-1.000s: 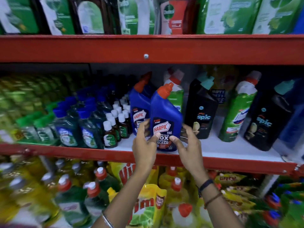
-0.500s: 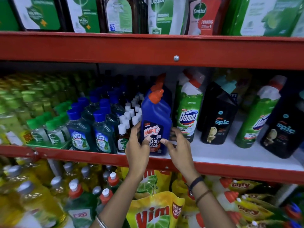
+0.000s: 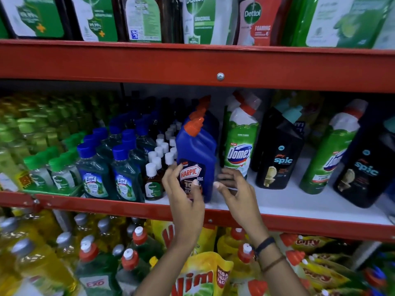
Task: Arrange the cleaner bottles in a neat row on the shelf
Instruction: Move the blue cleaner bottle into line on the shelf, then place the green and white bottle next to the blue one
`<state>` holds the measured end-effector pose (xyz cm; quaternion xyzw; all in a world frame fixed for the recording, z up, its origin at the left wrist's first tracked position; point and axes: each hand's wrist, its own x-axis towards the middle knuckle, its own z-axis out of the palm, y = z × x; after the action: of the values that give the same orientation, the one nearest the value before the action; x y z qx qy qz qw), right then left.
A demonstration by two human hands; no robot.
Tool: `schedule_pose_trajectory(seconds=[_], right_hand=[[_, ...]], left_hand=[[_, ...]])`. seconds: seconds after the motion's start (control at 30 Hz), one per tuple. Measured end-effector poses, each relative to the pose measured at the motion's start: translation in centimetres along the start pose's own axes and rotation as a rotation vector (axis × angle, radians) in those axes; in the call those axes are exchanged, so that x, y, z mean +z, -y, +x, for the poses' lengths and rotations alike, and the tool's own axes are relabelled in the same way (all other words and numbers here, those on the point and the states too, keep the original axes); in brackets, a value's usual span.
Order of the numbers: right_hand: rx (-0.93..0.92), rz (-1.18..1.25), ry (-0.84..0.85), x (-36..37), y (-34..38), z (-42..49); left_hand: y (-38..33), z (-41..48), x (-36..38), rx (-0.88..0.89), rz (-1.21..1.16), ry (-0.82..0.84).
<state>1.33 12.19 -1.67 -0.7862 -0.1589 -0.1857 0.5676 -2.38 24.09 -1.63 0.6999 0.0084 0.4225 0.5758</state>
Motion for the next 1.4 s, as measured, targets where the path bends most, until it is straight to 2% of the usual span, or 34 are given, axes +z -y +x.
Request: schedule_pose_trajectory(seconds=[0.13,0.33,0.43,0.57,0.7,0.77,1.0,1.2,1.4], right_hand=[[-0.031,0.018,-0.139,-5.0,-0.3,-1.8],[-0.044,-0.028,-0.508,-14.2,-3.0,-2.8],[-0.012,-0.032,-0.585,-18.0,-4.4,-2.1],[0.058,-0.039,-0.509,-21.3,-5.9,0.1],[0.131,-0.123,-0.323,-22.3,-8.0,2.5],[0.174,-0.162,-0.291,-22.3,-8.5,3.2],[0.13,-0.121,-0.344,-22.8,-8.6,3.6],[0.116,-0.071,-0.395,-23.1,-7.4,2.5],[0.093,-0.043,-0.417,-22.2,-5.0,0.6]], left_hand=[[-2.3,-2.6,3.6,0.163,-0.019,0.011],[-5.1,-6.0,11.2,0.173,-0.139,0.292],[-6.2,-7.3,15.2,0.146,-0.155,0.441],[-6.9,-8.2,20.1,0.076,-0.171,0.563],[-7.1,-8.1,23.8,-0.024,-0.171,0.541],[-6.8,-8.0,25.2,-0.083,-0.184,0.517],[-5.8,-8.2,26.4,-0.173,-0.187,0.46],[-6.3,-8.2,25.7,-0.171,-0.128,0.383],[-7.2,-7.7,22.4,-0.123,-0.106,0.38]])
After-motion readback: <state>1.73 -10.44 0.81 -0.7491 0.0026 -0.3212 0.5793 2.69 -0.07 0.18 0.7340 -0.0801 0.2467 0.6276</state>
